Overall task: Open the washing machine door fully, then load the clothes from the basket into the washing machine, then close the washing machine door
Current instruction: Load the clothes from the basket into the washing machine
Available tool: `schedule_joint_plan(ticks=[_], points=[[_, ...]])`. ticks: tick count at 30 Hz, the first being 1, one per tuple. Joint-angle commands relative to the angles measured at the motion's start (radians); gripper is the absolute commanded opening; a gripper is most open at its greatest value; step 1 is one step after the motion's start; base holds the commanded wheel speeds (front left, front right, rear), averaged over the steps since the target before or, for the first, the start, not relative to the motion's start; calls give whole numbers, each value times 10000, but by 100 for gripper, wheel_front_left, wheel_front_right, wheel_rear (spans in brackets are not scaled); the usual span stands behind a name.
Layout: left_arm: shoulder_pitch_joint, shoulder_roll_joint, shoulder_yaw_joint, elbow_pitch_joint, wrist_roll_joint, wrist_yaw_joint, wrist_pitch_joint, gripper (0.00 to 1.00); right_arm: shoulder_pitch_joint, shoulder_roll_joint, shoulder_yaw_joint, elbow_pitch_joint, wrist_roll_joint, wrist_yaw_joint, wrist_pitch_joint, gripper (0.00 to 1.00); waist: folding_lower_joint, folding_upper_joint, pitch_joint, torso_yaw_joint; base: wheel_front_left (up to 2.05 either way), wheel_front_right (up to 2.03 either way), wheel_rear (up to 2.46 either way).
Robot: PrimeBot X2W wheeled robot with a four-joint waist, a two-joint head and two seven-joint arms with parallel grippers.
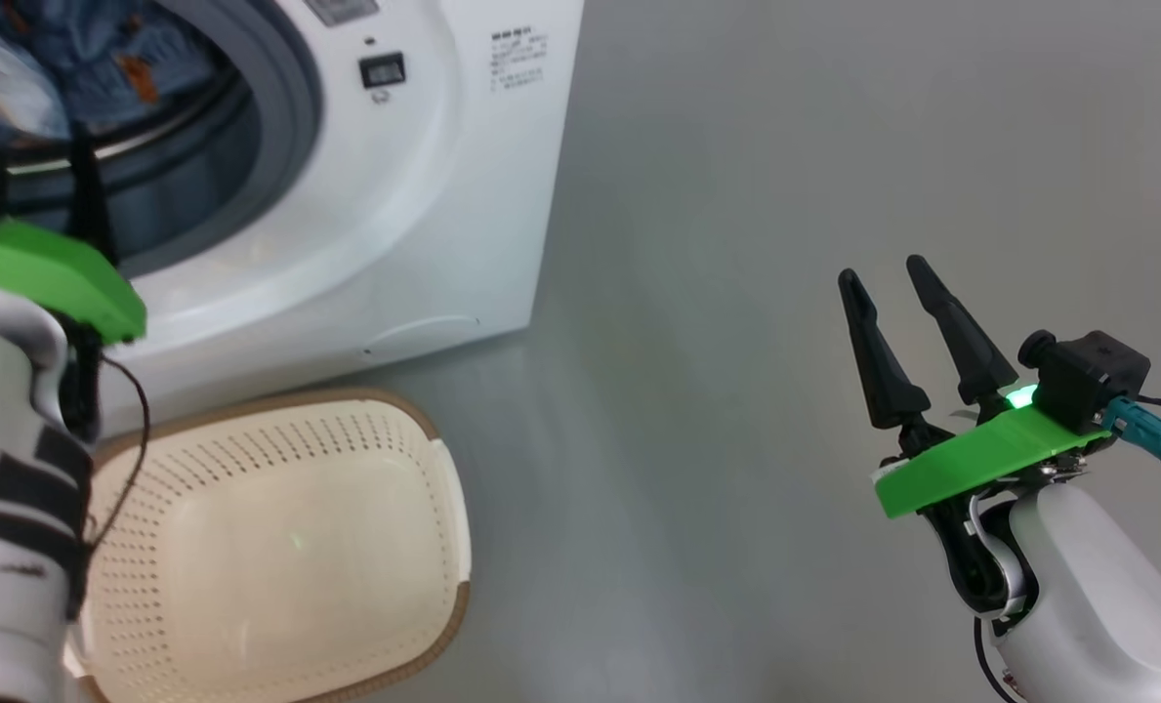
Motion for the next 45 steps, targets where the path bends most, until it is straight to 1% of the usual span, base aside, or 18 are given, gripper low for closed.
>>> schedule_joint_plan(ticks=[1, 6, 8, 14, 19, 27, 35, 36, 45], points=[[157, 403, 144, -362, -26, -34, -130, 100, 268, -157, 155, -167, 115, 73, -80, 100, 2, 0, -556, 282, 0, 0, 0], [1364, 306, 423, -1574, 52, 24, -134, 100, 385, -288, 161, -43, 192, 73, -80, 100, 2, 0, -1175, 512, 0, 0, 0], [1800, 164, 578, -1953, -4, 3, -135, 100, 444, -354, 137, -3, 209, 73, -80, 100, 2, 0, -1367, 633, 0, 0, 0], [3030, 54, 927, -3063, 185, 60, -136, 100, 657, -505, 144, 82, 256, 73, -80, 100, 2, 0, -1947, 950, 0, 0, 0], [4084, -133, 1150, -4062, 455, 231, -136, 100, 876, -598, 82, 121, 295, 73, -80, 100, 2, 0, -2321, 1201, 0, 0, 0], [5647, -391, 1480, -5325, 681, 271, -137, 100, 1188, -644, 50, 151, 327, 73, -80, 100, 2, 0, -2879, 1537, 0, 0, 0], [7032, -623, 1808, -6668, 872, 413, -137, 100, 1479, -695, 68, 159, 329, 73, -80, 100, 2, 0, -3386, 1743, 0, 0, 0], [7032, -623, 1808, -6668, 872, 413, -137, 100, 1479, -695, 68, 159, 329, 73, -80, 100, 2, 0, -3386, 1743, 0, 0, 0], [8479, -949, 2111, -8067, 939, 609, -137, 100, 1743, -781, 86, 113, 370, 73, -80, 100, 2, 0, -3736, 1809, 0, 0, 0]])
